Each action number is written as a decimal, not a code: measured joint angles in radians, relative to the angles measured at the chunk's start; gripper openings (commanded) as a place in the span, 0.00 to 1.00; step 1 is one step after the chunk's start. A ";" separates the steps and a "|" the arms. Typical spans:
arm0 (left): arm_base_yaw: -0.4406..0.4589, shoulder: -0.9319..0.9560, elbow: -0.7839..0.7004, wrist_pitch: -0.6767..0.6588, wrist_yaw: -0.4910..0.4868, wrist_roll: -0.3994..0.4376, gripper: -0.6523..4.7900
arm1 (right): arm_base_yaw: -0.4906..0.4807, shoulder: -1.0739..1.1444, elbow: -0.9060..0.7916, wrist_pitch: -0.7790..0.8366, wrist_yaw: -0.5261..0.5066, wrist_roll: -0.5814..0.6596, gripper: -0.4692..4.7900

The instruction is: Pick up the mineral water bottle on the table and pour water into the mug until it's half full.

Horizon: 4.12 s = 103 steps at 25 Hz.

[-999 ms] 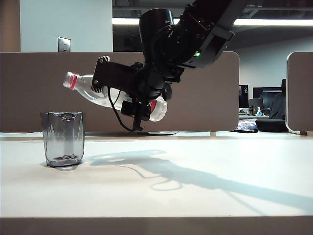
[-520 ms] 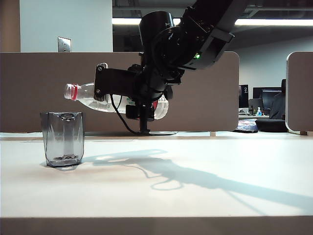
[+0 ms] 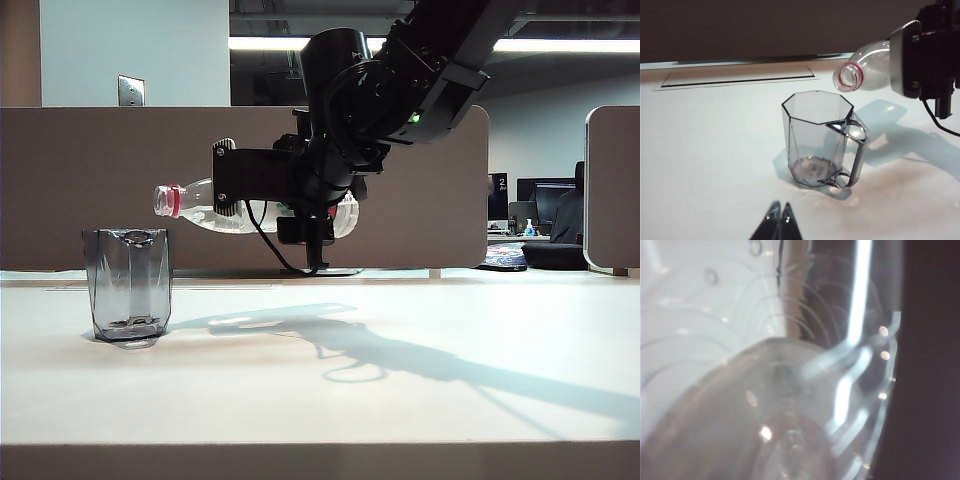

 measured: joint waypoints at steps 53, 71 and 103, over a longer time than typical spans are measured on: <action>0.000 0.071 0.000 -0.001 0.000 0.000 0.11 | 0.003 0.000 0.009 0.030 -0.035 -0.127 0.57; 0.000 0.071 0.000 -0.001 0.000 0.000 0.11 | 0.003 0.000 0.009 0.080 -0.035 -0.159 0.57; 0.000 0.071 0.000 -0.001 0.000 0.000 0.11 | -0.001 0.000 0.009 0.090 -0.035 -0.172 0.57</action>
